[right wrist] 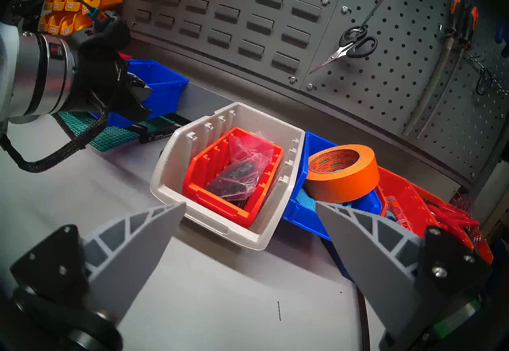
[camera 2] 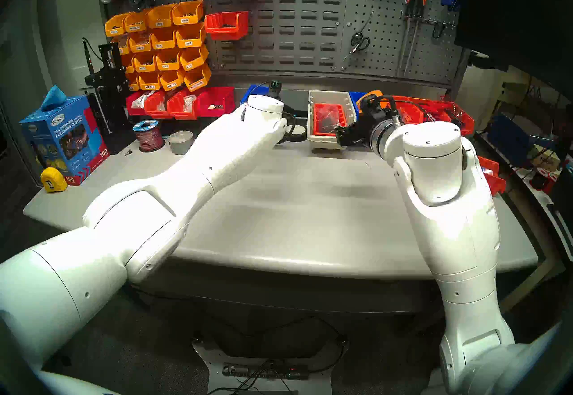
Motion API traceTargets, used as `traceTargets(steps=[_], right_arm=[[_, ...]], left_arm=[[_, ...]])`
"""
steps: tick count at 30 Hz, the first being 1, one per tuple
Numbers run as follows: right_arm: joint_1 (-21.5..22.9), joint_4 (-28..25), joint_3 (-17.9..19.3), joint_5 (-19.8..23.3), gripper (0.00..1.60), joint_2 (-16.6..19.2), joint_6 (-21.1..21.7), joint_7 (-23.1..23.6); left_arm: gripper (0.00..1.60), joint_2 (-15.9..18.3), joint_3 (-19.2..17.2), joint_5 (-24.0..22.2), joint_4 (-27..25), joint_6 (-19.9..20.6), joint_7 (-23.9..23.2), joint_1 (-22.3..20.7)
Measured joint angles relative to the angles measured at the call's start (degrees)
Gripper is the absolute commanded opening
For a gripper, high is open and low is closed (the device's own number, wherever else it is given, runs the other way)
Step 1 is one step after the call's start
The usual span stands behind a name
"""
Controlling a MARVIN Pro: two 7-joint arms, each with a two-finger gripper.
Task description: Hang all the unorganized tool boxes onto the wall
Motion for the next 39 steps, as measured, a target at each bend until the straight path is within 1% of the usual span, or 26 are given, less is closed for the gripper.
traceTargets(steps=[1,6,11,16,20,27,34,39], right_arm=[[0.00,0.00,0.00,0.00,1.60,0.00,0.00,0.00],[0.00,0.00,0.00,0.00,1.60,0.00,0.00,0.00],[0.01,0.00,0.00,0.01,1.60,0.00,0.00,0.00],[0.01,0.00,0.00,0.01,1.60,0.00,0.00,0.00],[0.01,0.00,0.00,0.01,1.60,0.00,0.00,0.00],[0.00,0.00,0.00,0.01,1.60,0.00,0.00,0.00],[0.00,0.00,0.00,0.01,1.60,0.00,0.00,0.00],[0.00,0.00,0.00,-0.01,1.60,0.00,0.00,0.00]], left_arm=[[1.60,0.06,-0.11,-0.15,-0.22,-0.12,-0.10,0.25],[1.60,0.28,-0.22,-0.97,-2.49,-0.31,-0.56,2.41],[1.60,1.20,-0.20,-1.27,-5.14,-0.13,-0.44,4.21],[1.60,2.87,0.21,-0.91,-8.90,0.82,0.30,6.04],[1.60,4.71,1.43,-0.04,-12.76,1.91,0.73,7.64],[1.60,7.14,2.49,0.80,-18.41,3.14,1.63,10.00],[1.60,9.57,2.75,1.11,-24.53,4.40,2.26,12.40],[1.60,11.57,2.11,1.07,-29.09,5.40,2.55,14.08]])
